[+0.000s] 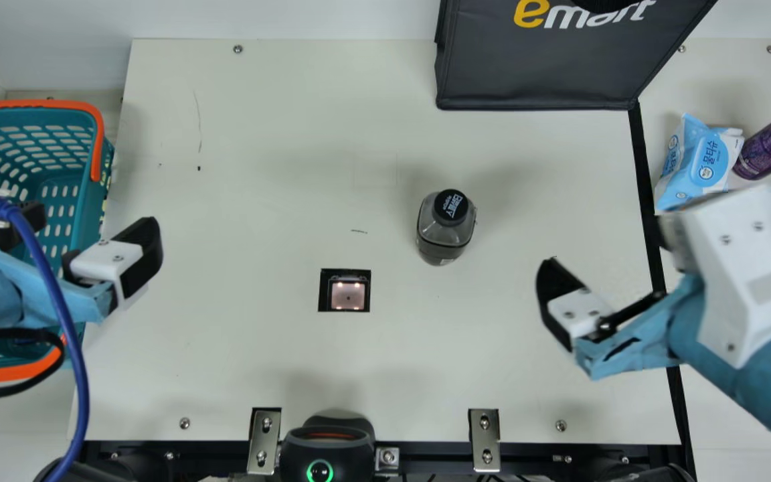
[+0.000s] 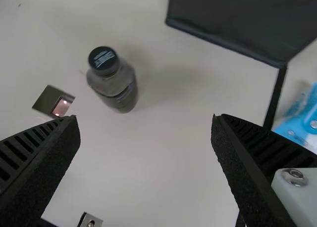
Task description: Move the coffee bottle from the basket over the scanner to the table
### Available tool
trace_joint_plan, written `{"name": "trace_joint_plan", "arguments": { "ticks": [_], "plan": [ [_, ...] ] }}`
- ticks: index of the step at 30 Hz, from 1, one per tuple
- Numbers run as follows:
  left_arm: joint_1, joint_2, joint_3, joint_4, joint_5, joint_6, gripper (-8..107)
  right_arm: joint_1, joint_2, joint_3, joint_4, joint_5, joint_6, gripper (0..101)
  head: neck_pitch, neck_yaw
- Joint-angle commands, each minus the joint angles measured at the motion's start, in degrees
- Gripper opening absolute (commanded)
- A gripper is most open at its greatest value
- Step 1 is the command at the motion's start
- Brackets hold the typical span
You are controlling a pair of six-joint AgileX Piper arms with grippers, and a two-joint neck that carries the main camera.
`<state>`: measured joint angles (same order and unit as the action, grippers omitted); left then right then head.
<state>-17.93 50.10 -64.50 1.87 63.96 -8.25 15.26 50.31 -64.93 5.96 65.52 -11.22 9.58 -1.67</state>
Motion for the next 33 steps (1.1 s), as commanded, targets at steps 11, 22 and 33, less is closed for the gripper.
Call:
{"name": "trace_joint_plan", "arguments": {
  "ticks": [11, 22, 33],
  "plan": [
    [0.0, 0.0, 0.0, 0.0, 0.0, 0.0, 90, 11.2, 9.1, 3.1, -2.1, -8.4, 5.4, 95, -1.7, 0.1],
    [0.0, 0.0, 0.0, 0.0, 0.0, 0.0, 90, 18.4, 18.2, 3.7, -13.1, -17.8, 24.2, 95, -1.7, 0.1],
    [0.0, 0.0, 0.0, 0.0, 0.0, 0.0, 90, 21.8, 23.1, 3.9, -22.1, -21.3, 39.4, 95, -1.7, 0.1]
  ]
}}
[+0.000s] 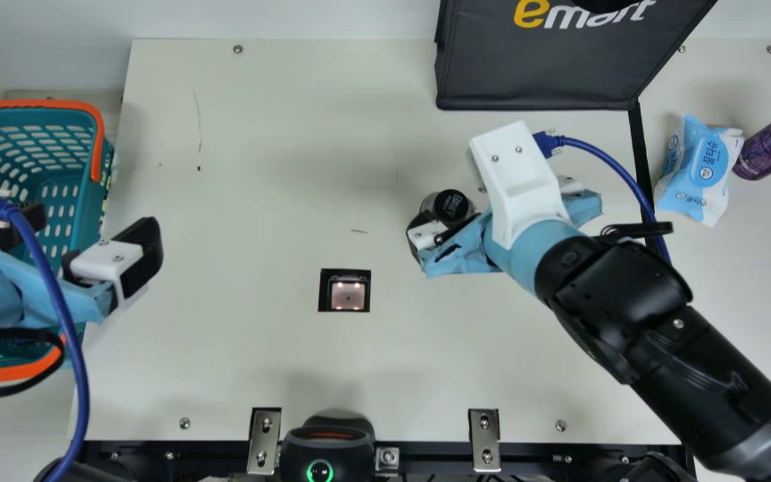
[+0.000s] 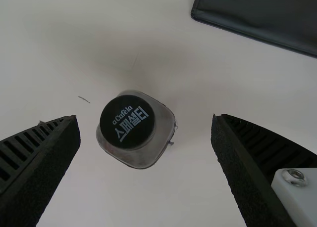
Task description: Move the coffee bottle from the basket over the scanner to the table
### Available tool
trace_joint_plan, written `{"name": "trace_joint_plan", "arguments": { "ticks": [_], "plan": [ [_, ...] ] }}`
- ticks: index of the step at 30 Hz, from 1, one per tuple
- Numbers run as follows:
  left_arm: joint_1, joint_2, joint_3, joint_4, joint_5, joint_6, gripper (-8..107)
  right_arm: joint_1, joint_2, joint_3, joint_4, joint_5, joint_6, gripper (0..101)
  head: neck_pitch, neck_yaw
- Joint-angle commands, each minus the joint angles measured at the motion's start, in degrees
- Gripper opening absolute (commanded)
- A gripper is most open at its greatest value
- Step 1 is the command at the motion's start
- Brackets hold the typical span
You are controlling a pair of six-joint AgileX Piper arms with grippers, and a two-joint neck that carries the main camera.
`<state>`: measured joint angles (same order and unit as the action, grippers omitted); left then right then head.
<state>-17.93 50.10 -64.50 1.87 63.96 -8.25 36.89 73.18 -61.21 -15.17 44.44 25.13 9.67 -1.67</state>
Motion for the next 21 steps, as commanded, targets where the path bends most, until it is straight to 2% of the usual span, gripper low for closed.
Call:
{"name": "trace_joint_plan", "arguments": {
  "ticks": [1, 11, 21],
  "plan": [
    [0.0, 0.0, 0.0, 0.0, 0.0, 0.0, 90, 0.5, 0.5, 0.3, -1.3, -0.5, 3.9, 95, -1.7, 0.1],
    [0.0, 0.0, 0.0, 0.0, 0.0, 0.0, 90, 3.2, 2.6, 3.3, -4.8, -3.8, 11.0, 95, -1.7, 0.1],
    [0.0, 0.0, 0.0, 0.0, 0.0, 0.0, 90, 4.9, 3.4, 4.9, -10.5, -5.8, 16.1, 95, -1.7, 0.1]
  ]
}}
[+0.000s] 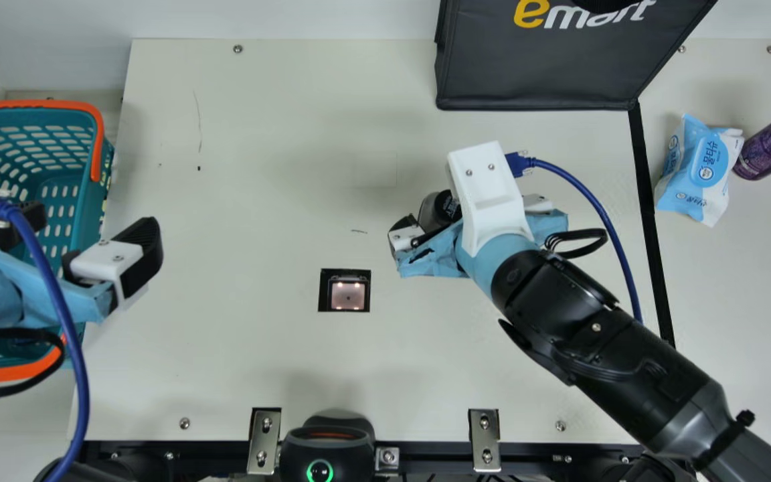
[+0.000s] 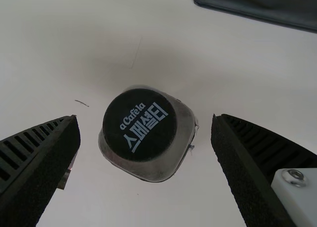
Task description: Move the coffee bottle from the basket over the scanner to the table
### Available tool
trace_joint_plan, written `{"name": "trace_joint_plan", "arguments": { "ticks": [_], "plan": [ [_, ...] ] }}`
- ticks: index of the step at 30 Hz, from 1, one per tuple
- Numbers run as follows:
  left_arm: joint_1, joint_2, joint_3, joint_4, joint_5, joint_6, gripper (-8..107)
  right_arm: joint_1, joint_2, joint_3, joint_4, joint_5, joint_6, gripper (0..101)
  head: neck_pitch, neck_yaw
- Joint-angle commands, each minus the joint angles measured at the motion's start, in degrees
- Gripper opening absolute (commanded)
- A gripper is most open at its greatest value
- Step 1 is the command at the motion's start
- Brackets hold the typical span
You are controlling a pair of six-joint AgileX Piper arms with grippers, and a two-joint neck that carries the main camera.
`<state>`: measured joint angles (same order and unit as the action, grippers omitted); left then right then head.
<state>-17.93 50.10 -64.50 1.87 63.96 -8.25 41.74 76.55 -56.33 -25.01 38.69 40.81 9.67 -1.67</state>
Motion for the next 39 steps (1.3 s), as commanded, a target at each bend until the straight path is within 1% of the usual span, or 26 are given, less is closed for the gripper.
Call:
{"name": "trace_joint_plan", "arguments": {
  "ticks": [1, 8, 14, 15, 21, 27, 31, 34, 39],
  "plan": [
    [0.0, 0.0, 0.0, 0.0, 0.0, 0.0, 90, 0.2, 0.0, 0.1, -1.2, -0.1, 1.0, 88, -1.7, 0.1],
    [0.0, 0.0, 0.0, 0.0, 0.0, 0.0, 90, 1.3, 0.1, 0.0, -4.2, 0.0, 3.8, 42, -1.7, 0.1],
    [0.0, 0.0, 0.0, 0.0, 0.0, 0.0, 90, 2.1, -0.3, -0.7, -6.1, 0.9, 5.6, 1, -1.7, 0.1],
    [0.0, 0.0, 0.0, 0.0, 0.0, 0.0, 90, 2.2, -0.5, -1.0, -6.3, 1.2, 5.7, 0, -1.7, 0.1],
    [0.0, 0.0, 0.0, 0.0, 0.0, 0.0, 90, 2.7, -1.6, -3.7, -6.5, 3.7, 5.7, 0, -1.7, 0.1],
    [0.0, 0.0, 0.0, 0.0, 0.0, 0.0, 90, 3.1, -2.8, -7.6, -5.1, 6.9, 3.9, 0, -1.7, 0.1],
    [0.0, 0.0, 0.0, 0.0, 0.0, 0.0, 90, 2.6, -3.5, -9.3, -3.8, 8.2, 2.6, 0, -1.7, -5.2],
    [0.0, 0.0, 0.0, 0.0, 0.0, 0.0, 90, 0.9, -4.7, -9.3, -2.5, 8.6, 1.5, 0, -1.7, -9.2],
    [0.0, 0.0, 0.0, 0.0, 0.0, 0.0, 90, -4.8, -8.7, -7.3, 0.7, 8.9, -1.2, 0, -1.7, -15.9]
  ]
}}
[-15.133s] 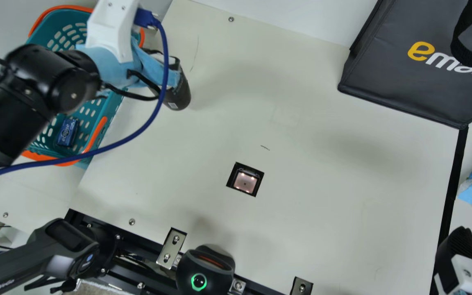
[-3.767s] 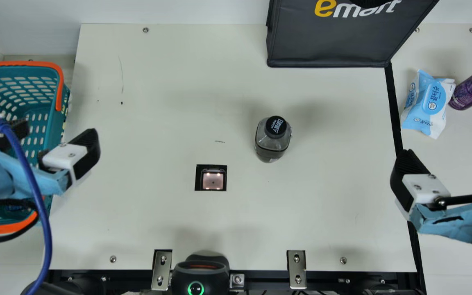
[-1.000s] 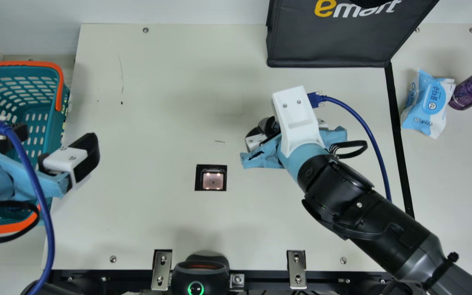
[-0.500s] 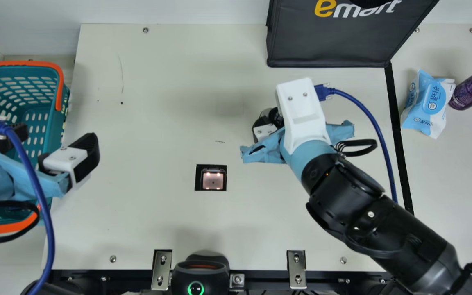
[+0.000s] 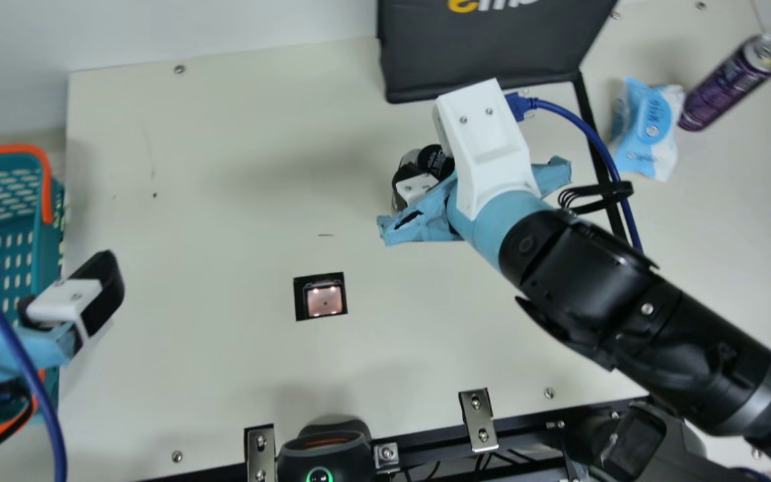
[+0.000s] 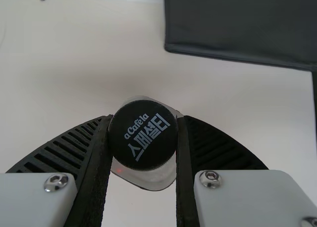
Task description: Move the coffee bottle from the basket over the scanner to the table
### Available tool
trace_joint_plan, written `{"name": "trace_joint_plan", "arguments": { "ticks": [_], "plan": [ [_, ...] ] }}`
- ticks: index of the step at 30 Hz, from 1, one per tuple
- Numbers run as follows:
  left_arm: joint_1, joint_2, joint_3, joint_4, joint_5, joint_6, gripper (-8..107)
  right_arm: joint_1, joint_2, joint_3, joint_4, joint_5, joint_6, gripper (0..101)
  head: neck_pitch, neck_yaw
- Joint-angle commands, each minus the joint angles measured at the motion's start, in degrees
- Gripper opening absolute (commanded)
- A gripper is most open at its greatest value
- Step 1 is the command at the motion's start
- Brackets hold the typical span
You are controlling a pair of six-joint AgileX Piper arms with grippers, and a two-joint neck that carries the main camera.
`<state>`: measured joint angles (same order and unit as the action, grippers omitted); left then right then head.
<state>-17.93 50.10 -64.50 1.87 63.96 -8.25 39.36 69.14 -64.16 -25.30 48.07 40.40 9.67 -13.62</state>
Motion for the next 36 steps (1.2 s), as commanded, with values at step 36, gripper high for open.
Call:
{"name": "trace_joint_plan", "arguments": {
  "ticks": [36],
  "plan": [
    [0.0, 0.0, 0.0, 0.0, 0.0, 0.0, 90, -83.1, -9.8, 5.7, 45.1, 4.0, -61.8, 0, -1.7, -8.0]
  ]
}}
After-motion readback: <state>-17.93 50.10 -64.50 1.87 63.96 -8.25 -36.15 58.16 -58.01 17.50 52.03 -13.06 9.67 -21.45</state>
